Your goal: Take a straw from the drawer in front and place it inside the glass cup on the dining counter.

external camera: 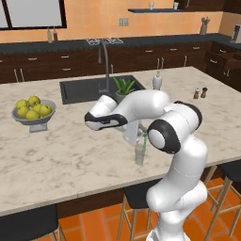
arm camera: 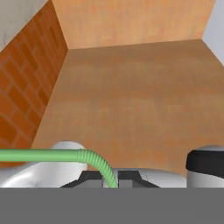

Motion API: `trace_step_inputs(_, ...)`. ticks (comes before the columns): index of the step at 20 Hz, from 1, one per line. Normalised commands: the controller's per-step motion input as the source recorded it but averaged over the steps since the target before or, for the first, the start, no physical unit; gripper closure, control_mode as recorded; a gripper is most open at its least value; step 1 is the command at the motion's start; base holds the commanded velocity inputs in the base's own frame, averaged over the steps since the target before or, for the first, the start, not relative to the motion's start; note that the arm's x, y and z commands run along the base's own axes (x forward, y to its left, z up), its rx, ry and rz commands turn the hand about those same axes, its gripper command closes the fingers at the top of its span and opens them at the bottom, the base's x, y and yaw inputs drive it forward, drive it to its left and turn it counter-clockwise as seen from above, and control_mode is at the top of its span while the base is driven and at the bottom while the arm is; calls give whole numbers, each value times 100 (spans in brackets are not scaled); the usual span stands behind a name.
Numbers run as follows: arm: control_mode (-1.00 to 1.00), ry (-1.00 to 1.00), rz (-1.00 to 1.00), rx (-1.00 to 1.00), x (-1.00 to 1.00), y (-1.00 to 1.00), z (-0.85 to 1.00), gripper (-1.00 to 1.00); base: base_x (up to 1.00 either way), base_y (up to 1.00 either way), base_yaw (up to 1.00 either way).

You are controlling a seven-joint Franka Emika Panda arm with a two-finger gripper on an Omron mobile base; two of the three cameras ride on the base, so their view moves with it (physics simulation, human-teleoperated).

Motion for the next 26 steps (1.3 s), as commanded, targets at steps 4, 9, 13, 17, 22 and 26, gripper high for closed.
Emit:
trace_step_inputs(4, -100, -3, 0, -4, 5, 9, -19, 100, 0, 0, 0)
trace_step_inputs(9, -100, -14, 0, 0, 1, 0, 12, 100, 0, 0, 0)
trace_step_inputs(13, -100, -13, 0, 0, 22, 5, 17, 100, 0, 0, 0)
trace_step_inputs(17, -100, -10, 0, 0, -8, 0, 3, 100, 0, 0, 0)
trace_step_inputs(22, -100, -6, 0, -3, 0, 0, -3, 100, 0, 0, 0)
trace_step_inputs(26, -100, 0, 0, -5, 9, 0, -27, 100, 0, 0, 0)
